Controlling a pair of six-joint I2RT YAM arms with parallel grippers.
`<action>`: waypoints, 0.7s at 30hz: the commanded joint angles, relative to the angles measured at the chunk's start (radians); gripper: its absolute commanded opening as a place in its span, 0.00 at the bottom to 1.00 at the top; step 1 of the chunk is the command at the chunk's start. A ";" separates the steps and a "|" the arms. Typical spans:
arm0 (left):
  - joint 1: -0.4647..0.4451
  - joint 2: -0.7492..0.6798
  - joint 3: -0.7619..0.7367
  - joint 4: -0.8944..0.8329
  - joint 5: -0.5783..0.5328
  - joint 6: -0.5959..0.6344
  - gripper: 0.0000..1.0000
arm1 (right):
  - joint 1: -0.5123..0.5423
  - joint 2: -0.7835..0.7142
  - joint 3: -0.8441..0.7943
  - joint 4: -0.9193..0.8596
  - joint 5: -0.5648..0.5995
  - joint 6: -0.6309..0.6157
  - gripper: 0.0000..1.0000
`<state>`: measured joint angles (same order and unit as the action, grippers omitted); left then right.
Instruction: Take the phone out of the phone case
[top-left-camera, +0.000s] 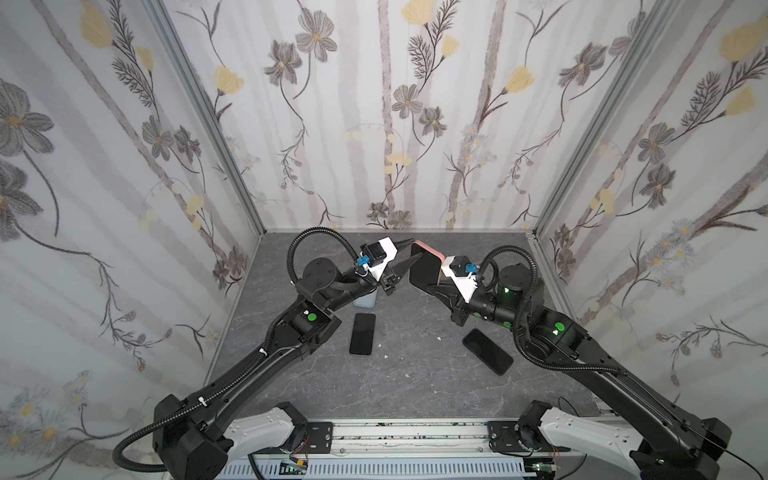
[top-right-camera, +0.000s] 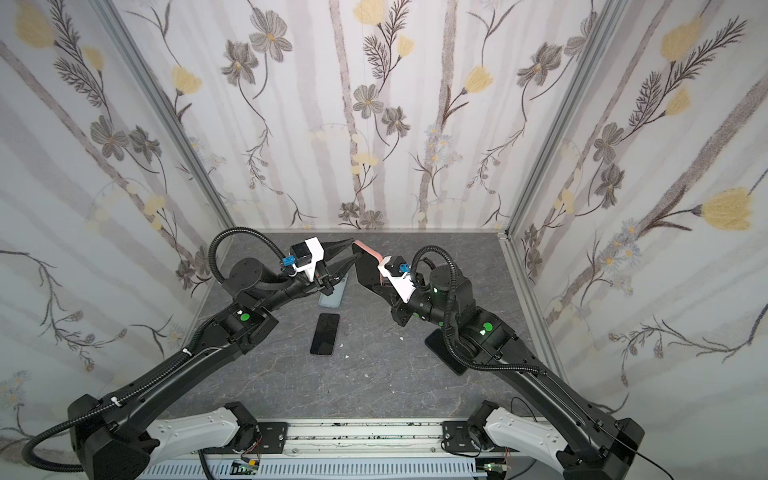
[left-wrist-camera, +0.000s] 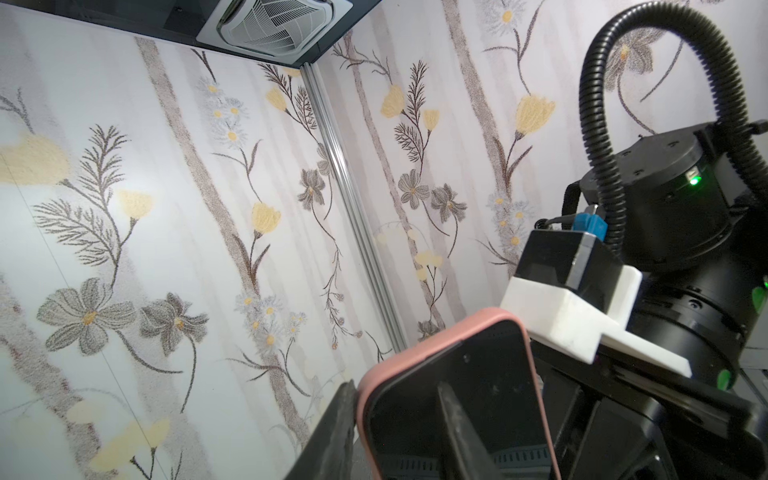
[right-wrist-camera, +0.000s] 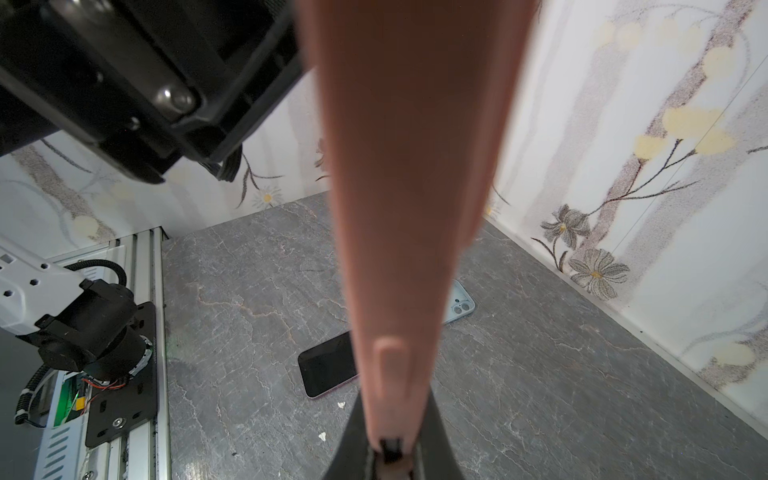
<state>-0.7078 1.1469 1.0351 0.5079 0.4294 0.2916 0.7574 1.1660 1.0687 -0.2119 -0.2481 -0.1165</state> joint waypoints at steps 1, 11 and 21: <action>-0.004 -0.011 -0.012 -0.037 -0.016 0.017 0.40 | 0.007 -0.006 -0.012 0.129 0.012 -0.013 0.00; -0.002 -0.044 -0.019 -0.037 -0.053 0.034 0.45 | 0.007 -0.019 -0.036 0.136 0.140 0.023 0.00; -0.003 -0.043 -0.012 -0.037 -0.019 0.022 0.42 | 0.007 0.011 -0.011 0.102 0.067 0.021 0.00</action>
<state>-0.7105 1.1061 1.0157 0.4583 0.3965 0.3115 0.7635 1.1732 1.0443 -0.1673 -0.1417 -0.0940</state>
